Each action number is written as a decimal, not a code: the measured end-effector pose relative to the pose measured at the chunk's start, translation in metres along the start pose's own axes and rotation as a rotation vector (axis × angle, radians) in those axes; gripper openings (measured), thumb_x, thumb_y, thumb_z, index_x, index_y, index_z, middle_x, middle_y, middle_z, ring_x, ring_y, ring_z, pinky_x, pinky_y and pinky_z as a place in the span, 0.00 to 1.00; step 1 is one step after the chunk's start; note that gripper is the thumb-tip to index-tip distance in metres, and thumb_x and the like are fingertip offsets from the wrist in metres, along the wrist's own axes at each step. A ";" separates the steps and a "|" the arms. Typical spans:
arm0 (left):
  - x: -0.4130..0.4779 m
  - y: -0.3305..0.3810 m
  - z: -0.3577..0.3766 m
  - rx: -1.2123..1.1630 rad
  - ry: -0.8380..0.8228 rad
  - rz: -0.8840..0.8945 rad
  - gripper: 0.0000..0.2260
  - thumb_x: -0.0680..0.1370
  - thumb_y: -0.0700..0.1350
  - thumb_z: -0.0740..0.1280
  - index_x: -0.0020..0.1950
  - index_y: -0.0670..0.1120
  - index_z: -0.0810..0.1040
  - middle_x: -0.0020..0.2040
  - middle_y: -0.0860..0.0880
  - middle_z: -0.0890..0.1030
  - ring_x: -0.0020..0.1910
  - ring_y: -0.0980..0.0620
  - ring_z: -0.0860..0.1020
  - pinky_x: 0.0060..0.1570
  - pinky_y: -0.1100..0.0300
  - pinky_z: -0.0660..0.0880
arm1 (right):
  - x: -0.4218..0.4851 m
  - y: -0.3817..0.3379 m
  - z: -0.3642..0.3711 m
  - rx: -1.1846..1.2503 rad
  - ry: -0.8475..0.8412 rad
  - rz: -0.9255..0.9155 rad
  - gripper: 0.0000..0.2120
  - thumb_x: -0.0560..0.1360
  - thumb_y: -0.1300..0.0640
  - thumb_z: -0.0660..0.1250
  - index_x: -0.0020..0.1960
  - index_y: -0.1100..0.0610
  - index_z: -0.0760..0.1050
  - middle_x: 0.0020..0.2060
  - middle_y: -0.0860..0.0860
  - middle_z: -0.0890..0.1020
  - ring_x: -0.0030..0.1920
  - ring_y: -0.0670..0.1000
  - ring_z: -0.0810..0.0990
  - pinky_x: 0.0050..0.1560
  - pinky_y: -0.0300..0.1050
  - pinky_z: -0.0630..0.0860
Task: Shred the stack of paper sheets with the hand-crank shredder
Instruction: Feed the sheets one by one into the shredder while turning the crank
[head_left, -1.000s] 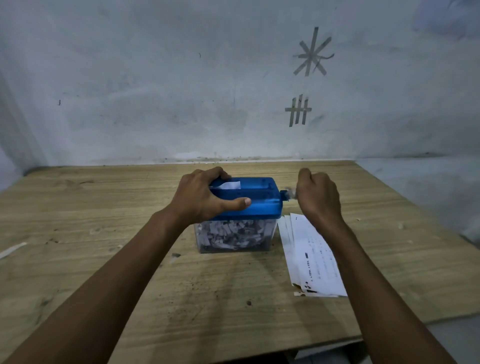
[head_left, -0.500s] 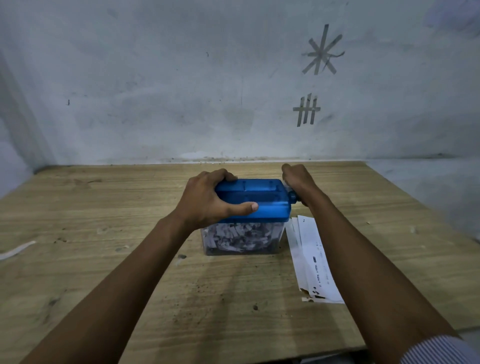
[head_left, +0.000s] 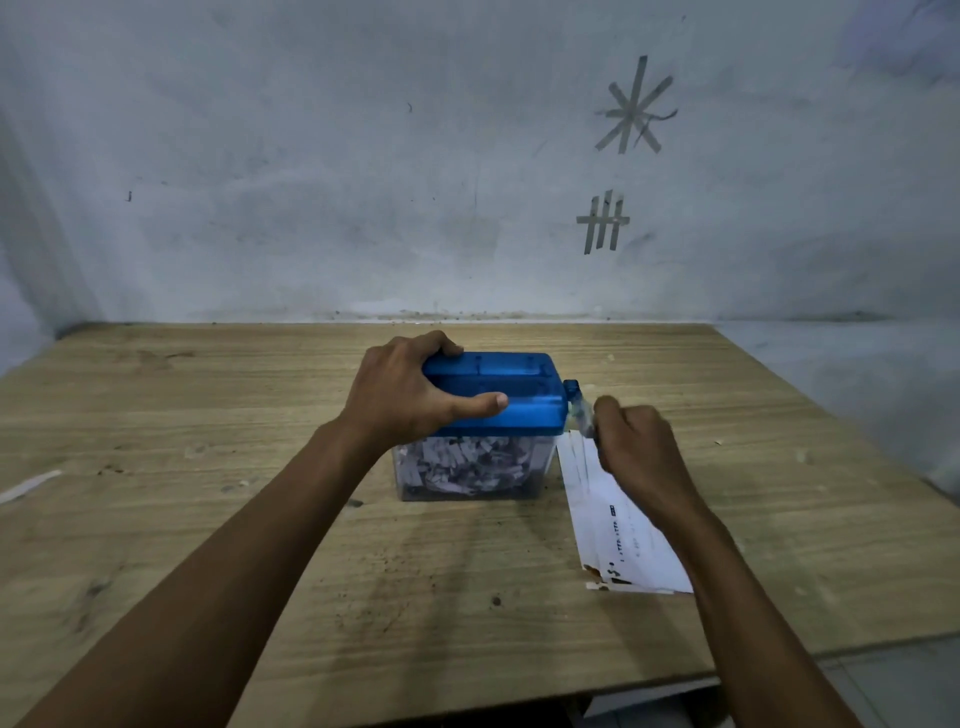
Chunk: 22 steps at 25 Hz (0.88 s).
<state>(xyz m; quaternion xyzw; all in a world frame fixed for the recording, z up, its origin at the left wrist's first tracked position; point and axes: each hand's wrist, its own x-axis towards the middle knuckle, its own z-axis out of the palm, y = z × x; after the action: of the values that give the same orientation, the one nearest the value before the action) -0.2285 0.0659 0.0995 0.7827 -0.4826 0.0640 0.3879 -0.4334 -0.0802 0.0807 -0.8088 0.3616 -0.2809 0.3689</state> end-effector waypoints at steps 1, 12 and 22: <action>0.000 -0.001 0.000 -0.012 -0.009 -0.006 0.37 0.59 0.79 0.69 0.56 0.54 0.79 0.51 0.56 0.82 0.50 0.54 0.80 0.56 0.51 0.79 | 0.002 -0.008 -0.004 -0.020 0.043 -0.043 0.22 0.82 0.53 0.55 0.30 0.57 0.67 0.25 0.53 0.67 0.26 0.49 0.64 0.29 0.43 0.60; 0.004 -0.006 -0.006 -0.055 -0.090 0.045 0.36 0.59 0.76 0.72 0.57 0.53 0.79 0.54 0.57 0.80 0.52 0.55 0.79 0.55 0.53 0.79 | 0.089 -0.075 -0.003 0.379 0.034 0.240 0.17 0.80 0.57 0.51 0.36 0.59 0.69 0.24 0.53 0.73 0.25 0.51 0.70 0.29 0.40 0.62; 0.001 -0.007 -0.001 -0.133 -0.023 -0.005 0.37 0.58 0.78 0.72 0.58 0.55 0.80 0.54 0.57 0.81 0.52 0.58 0.80 0.55 0.56 0.80 | 0.063 0.007 0.039 0.265 -0.196 0.453 0.14 0.80 0.63 0.54 0.37 0.56 0.71 0.28 0.52 0.70 0.26 0.49 0.63 0.27 0.41 0.58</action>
<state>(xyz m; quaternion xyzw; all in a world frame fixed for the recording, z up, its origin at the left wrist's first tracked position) -0.2219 0.0676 0.0967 0.7571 -0.4882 0.0216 0.4336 -0.3715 -0.1179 0.0649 -0.6753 0.4560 -0.1567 0.5580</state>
